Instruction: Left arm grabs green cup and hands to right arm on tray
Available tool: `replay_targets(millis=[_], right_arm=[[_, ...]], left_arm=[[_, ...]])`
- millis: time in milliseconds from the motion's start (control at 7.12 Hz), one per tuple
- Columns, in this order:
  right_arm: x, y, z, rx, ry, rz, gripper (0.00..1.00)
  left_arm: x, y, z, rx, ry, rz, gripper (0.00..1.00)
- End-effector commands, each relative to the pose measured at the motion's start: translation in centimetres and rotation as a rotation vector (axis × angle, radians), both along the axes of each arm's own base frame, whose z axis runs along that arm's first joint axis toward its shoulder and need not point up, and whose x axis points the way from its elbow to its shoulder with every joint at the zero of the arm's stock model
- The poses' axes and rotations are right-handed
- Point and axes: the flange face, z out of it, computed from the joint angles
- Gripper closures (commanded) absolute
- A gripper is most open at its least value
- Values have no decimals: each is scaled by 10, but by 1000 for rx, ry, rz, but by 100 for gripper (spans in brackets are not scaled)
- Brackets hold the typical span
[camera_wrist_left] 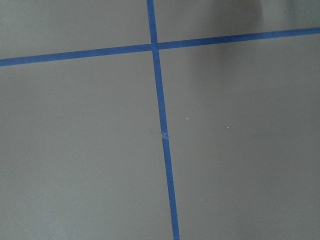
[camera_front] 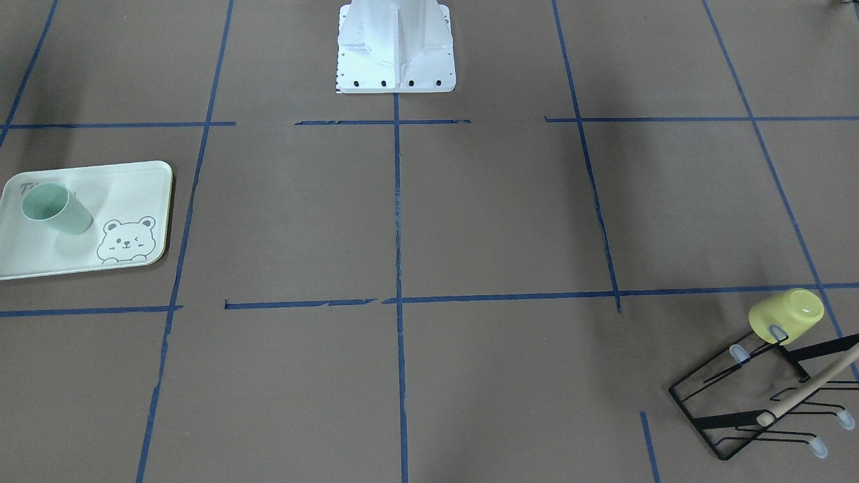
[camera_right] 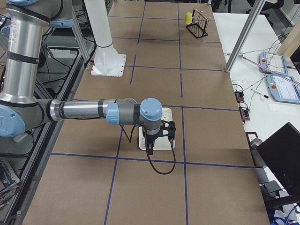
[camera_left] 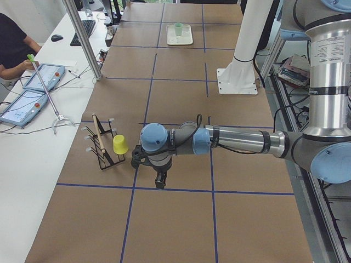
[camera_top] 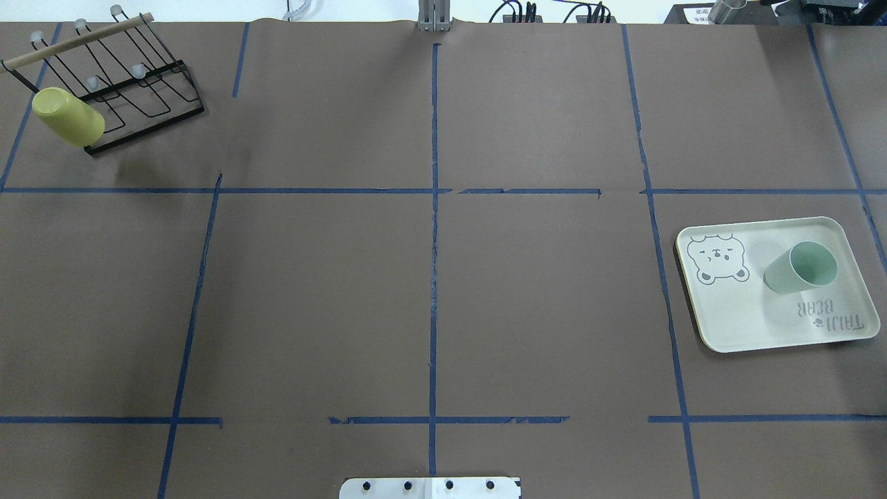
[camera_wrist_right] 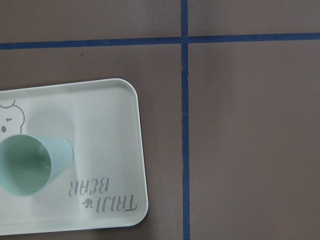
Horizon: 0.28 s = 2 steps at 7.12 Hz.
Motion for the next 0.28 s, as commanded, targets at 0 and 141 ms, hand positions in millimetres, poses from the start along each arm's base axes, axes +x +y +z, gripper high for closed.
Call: replay_targets(millis=[0, 141], right_arm=[[0, 0, 0, 2, 0, 0, 0], [0, 2, 1, 1, 0, 0, 0]], left_arm=[[1, -2, -3, 6, 2, 2, 0], [0, 0, -1, 5, -7, 2, 0]])
